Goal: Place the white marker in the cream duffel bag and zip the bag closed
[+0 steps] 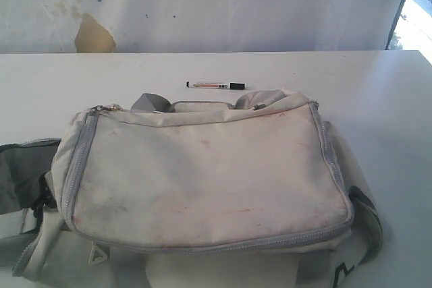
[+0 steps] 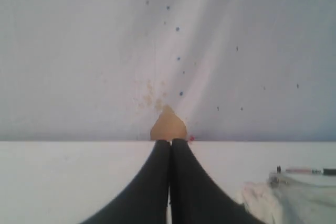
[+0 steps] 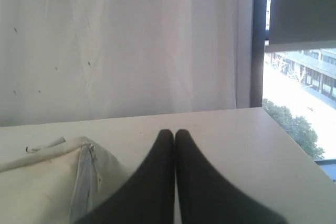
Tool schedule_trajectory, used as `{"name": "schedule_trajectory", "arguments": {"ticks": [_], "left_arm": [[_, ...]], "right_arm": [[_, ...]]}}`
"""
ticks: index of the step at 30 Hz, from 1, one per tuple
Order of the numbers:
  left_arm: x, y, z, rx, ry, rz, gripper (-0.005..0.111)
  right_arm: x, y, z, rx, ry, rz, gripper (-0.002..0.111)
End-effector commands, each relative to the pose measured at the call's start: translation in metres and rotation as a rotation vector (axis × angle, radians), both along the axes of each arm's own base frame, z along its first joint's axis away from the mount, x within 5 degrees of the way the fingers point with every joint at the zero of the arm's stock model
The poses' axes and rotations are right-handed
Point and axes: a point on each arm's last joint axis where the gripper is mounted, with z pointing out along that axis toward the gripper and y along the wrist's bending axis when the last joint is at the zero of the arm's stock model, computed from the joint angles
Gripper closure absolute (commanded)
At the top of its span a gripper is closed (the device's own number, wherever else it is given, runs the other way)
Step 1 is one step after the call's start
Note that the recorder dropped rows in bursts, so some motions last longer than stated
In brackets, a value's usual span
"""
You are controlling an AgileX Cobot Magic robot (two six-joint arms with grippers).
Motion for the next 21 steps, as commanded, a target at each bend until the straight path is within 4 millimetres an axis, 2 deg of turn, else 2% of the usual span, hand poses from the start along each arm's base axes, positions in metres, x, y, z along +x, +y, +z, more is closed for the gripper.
{"name": "schedule_trajectory", "arguments": {"ticks": [1,3,7,12,18,21], "left_arm": [[-0.011,0.000,0.033,-0.037,-0.109,-0.007,0.107],[-0.016,0.000,0.045,-0.066,-0.130,-0.013,0.107],[-0.028,0.000,0.062,-0.101,-0.053,-0.019,0.107],[-0.039,0.000,0.074,-0.104,-0.002,-0.019,0.107],[-0.044,0.001,0.078,-0.124,0.018,-0.019,0.107],[-0.036,0.000,0.073,-0.224,0.115,-0.017,0.107]], "right_arm": [[-0.010,0.000,0.035,0.016,-0.051,0.002,0.108],[-0.015,0.000,0.047,0.016,-0.043,0.003,0.108],[-0.024,-0.001,0.065,-0.026,-0.035,-0.011,0.108],[-0.029,-0.001,0.076,-0.034,-0.046,-0.017,0.108],[-0.012,-0.002,0.075,-0.002,0.181,-0.019,0.108],[0.001,-0.002,0.078,0.006,0.288,-0.021,0.108]]}}
